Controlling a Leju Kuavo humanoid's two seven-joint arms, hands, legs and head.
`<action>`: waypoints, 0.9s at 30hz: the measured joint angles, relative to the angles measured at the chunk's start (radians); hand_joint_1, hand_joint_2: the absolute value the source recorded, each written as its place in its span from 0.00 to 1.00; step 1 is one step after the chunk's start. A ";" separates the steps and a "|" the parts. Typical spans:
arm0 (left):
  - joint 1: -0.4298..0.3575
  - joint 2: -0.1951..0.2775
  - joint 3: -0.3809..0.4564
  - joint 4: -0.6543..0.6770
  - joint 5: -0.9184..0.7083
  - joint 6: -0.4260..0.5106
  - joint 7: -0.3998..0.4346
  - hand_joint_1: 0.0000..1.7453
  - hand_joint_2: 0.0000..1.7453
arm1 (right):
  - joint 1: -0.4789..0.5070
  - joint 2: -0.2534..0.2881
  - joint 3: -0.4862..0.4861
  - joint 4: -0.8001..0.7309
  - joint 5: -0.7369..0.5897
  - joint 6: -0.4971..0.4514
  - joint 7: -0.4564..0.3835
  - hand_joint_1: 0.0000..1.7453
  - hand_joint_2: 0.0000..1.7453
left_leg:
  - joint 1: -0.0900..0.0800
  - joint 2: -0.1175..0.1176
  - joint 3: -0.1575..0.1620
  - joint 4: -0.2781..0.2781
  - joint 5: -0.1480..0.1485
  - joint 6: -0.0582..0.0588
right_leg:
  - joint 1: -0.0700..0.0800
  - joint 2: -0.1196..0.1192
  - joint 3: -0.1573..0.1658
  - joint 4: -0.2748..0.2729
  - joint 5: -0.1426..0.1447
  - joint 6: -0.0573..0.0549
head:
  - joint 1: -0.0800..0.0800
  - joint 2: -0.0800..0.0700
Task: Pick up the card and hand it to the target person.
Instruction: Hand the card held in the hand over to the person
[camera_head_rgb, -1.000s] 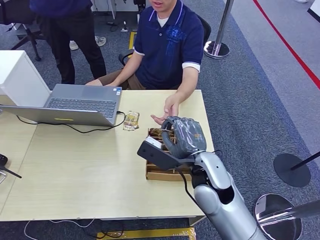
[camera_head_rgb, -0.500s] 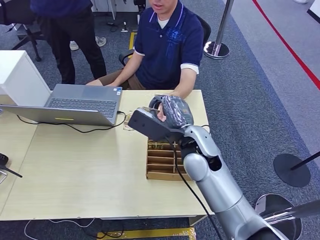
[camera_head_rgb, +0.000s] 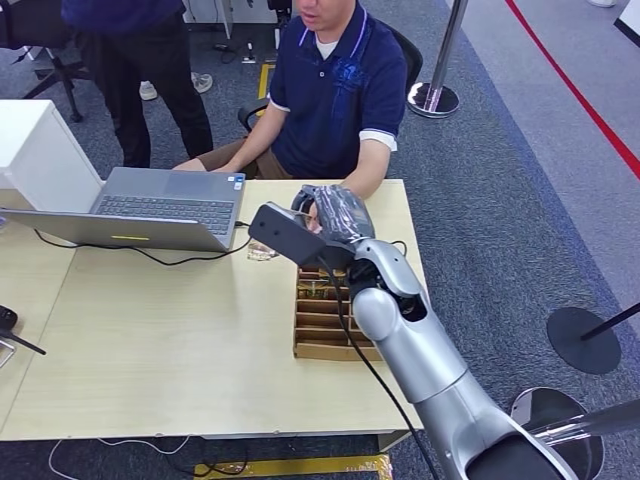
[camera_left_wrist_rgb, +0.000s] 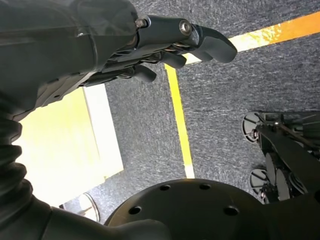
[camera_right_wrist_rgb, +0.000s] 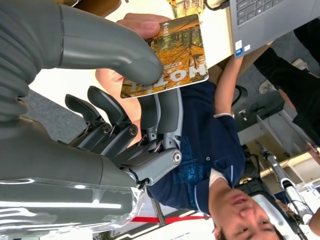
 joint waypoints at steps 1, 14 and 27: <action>0.000 0.000 0.000 0.000 0.000 -0.003 -0.001 0.00 1.00 | -0.001 0.001 0.000 0.004 0.000 -0.001 0.000 0.93 1.00 | 0.000 0.000 0.000 0.000 0.000 0.000 | 0.000 0.000 0.000 0.000 0.000 0.000 | 0.000 0.000; 0.000 0.000 0.000 0.000 0.000 -0.014 -0.008 0.00 0.00 | -0.010 0.001 0.000 0.035 0.000 -0.005 -0.001 0.91 1.00 | 0.000 0.000 0.000 0.000 0.000 0.000 | 0.000 0.000 0.000 -0.001 0.001 0.001 | 0.000 0.000; 0.000 0.000 0.000 0.000 0.000 -0.008 -0.002 0.00 0.00 | -0.015 0.001 0.000 0.051 -0.004 -0.006 -0.002 0.91 1.00 | -0.001 0.000 0.000 0.000 0.000 0.000 | -0.001 0.000 0.000 -0.001 0.001 0.001 | 0.000 0.000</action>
